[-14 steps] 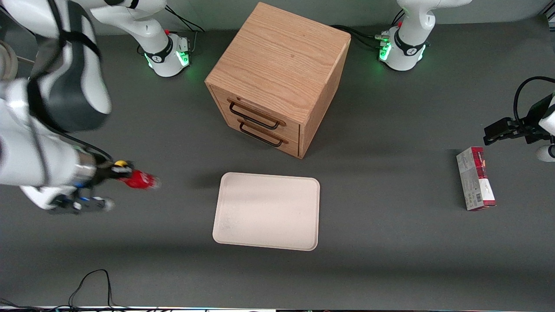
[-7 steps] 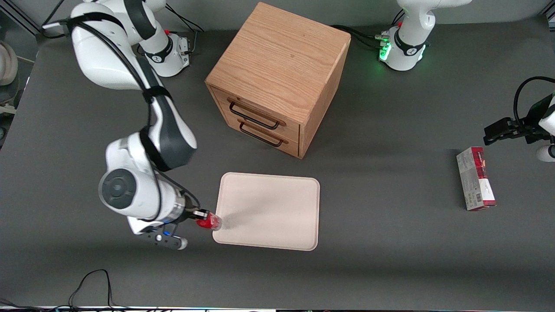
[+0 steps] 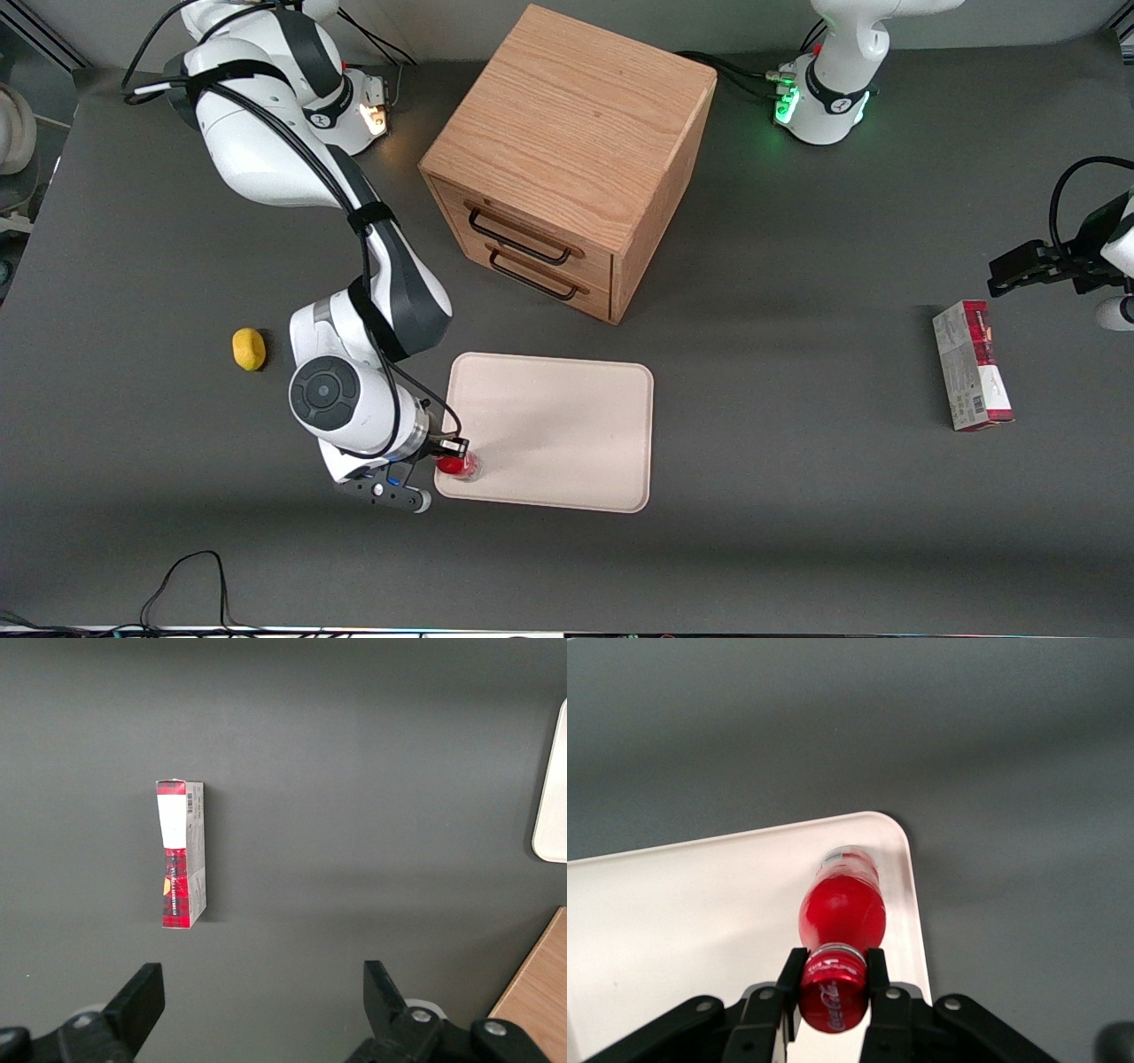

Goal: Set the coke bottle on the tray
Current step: 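Carry the bottle over the white tray and lower it onto it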

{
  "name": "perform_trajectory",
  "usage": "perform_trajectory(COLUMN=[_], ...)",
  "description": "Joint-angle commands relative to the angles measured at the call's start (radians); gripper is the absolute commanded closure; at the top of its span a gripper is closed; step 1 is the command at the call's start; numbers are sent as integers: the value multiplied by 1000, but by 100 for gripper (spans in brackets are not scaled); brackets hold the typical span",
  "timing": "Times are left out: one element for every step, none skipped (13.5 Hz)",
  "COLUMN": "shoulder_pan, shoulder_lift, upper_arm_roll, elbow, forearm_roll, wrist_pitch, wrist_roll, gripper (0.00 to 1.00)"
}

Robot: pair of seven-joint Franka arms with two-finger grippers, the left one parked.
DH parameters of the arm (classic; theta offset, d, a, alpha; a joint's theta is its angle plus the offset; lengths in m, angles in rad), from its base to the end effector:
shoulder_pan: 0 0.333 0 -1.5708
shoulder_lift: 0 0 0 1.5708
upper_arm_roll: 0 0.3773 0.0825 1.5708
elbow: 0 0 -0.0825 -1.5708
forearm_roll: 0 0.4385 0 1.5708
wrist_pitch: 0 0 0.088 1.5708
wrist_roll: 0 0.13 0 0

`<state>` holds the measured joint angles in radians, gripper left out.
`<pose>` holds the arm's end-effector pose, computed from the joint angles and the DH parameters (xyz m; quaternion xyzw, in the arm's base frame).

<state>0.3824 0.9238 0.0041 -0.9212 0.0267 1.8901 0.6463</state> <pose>0.8230 0.3362 0.3294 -0.9906 0.1342 -0.0125 0.0236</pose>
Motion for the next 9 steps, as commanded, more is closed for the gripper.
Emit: perform_trajectory(shoulder_pan=[3, 3, 3, 3, 3, 3, 3, 3, 3], shoulder_lift=[12, 12, 12, 10, 10, 10, 10, 9, 9], upper_arm_roll=[-1, -1, -1, -3, -3, -4, -1, -3, -3], elbow=[44, 44, 44, 44, 44, 42, 44, 44, 44], forearm_roll=[-19, -19, -19, -19, -19, -34, -45, -45, -45], wrist_pitch=[-3, -3, -3, -3, -3, -6, -8, -9, -11], wrist_roll=[27, 26, 26, 24, 26, 27, 24, 24, 24], gripper=[100, 100, 100, 100, 81, 12, 0, 0, 0])
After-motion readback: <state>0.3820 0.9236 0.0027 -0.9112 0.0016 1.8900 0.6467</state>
